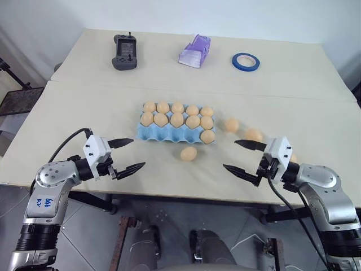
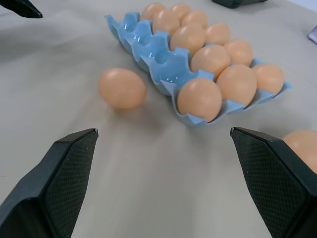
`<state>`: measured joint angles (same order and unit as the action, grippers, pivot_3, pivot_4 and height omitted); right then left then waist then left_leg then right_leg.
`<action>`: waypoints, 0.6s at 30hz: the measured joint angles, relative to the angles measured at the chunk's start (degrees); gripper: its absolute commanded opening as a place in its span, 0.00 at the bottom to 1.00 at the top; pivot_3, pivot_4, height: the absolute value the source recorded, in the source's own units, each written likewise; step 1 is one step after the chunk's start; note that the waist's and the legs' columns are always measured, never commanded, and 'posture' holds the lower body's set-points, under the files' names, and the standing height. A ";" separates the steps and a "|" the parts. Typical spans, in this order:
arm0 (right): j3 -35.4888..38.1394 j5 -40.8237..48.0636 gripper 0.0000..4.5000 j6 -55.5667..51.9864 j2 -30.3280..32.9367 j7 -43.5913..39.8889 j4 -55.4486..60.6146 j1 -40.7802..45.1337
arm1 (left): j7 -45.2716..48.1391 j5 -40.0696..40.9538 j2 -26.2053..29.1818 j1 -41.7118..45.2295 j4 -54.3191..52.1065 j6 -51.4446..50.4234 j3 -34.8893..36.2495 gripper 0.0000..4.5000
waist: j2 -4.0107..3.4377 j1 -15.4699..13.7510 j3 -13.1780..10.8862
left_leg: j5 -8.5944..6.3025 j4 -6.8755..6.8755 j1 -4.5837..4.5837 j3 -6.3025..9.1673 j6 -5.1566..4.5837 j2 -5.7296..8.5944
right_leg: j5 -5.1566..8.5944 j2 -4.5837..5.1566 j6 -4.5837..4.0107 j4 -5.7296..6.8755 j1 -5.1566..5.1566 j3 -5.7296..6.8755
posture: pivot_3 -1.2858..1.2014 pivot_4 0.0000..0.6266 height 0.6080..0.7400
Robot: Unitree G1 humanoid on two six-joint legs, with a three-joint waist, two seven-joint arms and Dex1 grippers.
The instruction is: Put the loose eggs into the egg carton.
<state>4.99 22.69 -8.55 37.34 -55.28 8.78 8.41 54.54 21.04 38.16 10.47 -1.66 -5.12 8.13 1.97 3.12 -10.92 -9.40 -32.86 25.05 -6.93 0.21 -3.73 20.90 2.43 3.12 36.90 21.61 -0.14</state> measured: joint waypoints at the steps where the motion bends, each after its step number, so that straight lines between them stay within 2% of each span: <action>1: 0.00 -0.05 1.00 0.06 -0.07 0.23 -0.11 -0.02 | -0.23 -0.34 0.03 0.02 0.08 0.02 -0.01 0.98 | 0.00 -0.01 0.00 | 0.00 0.00 0.00 0.00 0.00 0.00 | 0.00 0.00 -0.01 0.00 0.00 0.00 | 0.52 0.24 1.00; 4: 0.95 0.01 1.00 0.35 -0.15 1.67 -0.03 -0.57 | -1.05 -1.16 -0.05 0.15 0.08 -0.05 -0.27 0.98 | -0.01 -0.04 0.00 | -0.02 0.00 0.01 0.01 -0.01 0.00 | 0.01 0.01 -0.02 0.01 0.00 0.00 | 0.52 0.24 1.00; 10: 10.58 0.66 1.00 0.26 -0.05 7.02 0.84 -6.67 | 2.94 -0.42 -0.77 -1.32 -2.68 -0.41 -3.95 0.98 | -0.03 -0.36 0.01 | -0.05 -0.05 0.03 -0.01 -0.03 0.01 | 0.01 0.01 -0.02 -0.01 -0.03 0.01 | 0.52 0.24 1.00; 14: 18.60 0.83 1.00 0.85 -0.29 10.93 2.63 -13.67 | 3.82 1.43 -4.63 -2.17 -5.80 -1.99 -7.57 0.98 | -0.06 -0.90 0.02 | -0.06 -0.16 -0.01 0.00 -0.05 0.01 | 0.01 0.00 -0.01 0.05 -0.09 0.01 | 0.52 0.24 1.00; 18: 22.45 0.75 1.00 2.00 -2.37 13.17 3.04 -18.64 | 3.55 1.65 -8.81 -0.28 -6.95 -2.31 -10.97 0.98 | -0.10 -1.21 0.05 | -0.03 -0.32 -0.06 0.00 -0.09 0.02 | -0.03 -0.04 0.06 0.14 -0.16 -0.03 | 0.52 0.24 1.00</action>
<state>27.43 23.43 -6.55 34.97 -42.10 11.82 -10.23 58.08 22.69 29.35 10.19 -8.61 -7.43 -2.84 1.87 1.91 -10.87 -9.44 -33.18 24.99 -6.93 0.12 -3.71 20.87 2.39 3.19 37.04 21.45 -0.17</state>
